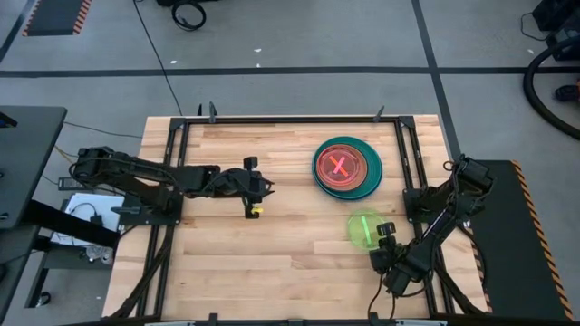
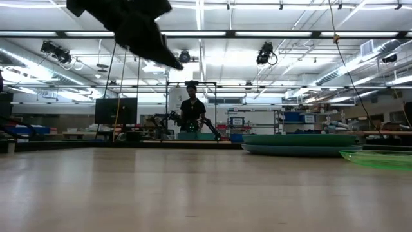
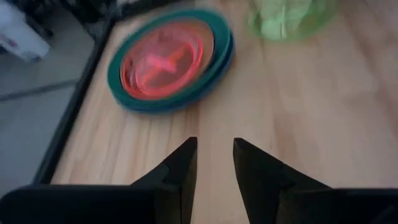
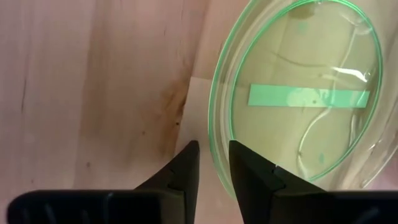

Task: Stack plastic plates
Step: Stack the light green plate on the pink plate

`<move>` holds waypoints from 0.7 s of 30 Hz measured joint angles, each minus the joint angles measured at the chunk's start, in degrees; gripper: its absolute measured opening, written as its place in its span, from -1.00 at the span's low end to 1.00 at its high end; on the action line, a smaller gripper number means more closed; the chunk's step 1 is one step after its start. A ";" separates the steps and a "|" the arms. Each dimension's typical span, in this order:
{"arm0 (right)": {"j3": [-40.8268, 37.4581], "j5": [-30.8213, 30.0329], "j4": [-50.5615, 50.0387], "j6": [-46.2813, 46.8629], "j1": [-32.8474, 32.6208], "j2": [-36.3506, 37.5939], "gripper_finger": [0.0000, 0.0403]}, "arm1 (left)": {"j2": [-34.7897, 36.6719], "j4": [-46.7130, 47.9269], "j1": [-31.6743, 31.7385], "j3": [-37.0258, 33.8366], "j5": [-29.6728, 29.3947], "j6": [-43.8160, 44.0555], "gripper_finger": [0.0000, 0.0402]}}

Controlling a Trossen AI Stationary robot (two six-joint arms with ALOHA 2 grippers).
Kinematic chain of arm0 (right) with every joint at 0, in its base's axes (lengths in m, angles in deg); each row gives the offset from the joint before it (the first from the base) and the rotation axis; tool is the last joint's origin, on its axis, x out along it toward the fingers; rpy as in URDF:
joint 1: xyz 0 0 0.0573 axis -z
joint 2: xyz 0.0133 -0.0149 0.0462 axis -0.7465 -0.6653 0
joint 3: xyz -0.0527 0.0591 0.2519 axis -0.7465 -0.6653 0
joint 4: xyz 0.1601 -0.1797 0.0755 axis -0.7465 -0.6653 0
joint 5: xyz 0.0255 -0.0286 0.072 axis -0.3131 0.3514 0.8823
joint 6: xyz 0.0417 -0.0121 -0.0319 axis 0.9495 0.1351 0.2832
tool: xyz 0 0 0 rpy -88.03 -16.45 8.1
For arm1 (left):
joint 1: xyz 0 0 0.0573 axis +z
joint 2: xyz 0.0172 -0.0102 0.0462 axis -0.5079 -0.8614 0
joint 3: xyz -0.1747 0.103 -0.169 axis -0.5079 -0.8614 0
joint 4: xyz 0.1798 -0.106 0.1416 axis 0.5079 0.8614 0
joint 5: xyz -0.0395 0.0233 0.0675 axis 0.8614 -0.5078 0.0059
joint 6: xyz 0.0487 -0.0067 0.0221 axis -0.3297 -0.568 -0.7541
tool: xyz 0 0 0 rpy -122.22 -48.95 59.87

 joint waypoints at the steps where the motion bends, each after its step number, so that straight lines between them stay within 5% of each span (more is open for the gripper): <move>1: 0.00 0.01 0.19 -0.43 0.10 -0.01 -0.54 | 0.51 -0.74 -0.20 0.27 0.08 -0.30 -0.44; 12: -0.21 -2.04 2.72 -2.36 1.02 -0.15 -0.94 | 2.57 -11.12 -1.20 -6.57 4.84 1.17 -0.44; 21: 7.29 -1.71 -1.72 -8.56 4.45 -0.19 -0.95 | 8.39 -24.11 -2.54 -17.25 4.96 4.65 -0.44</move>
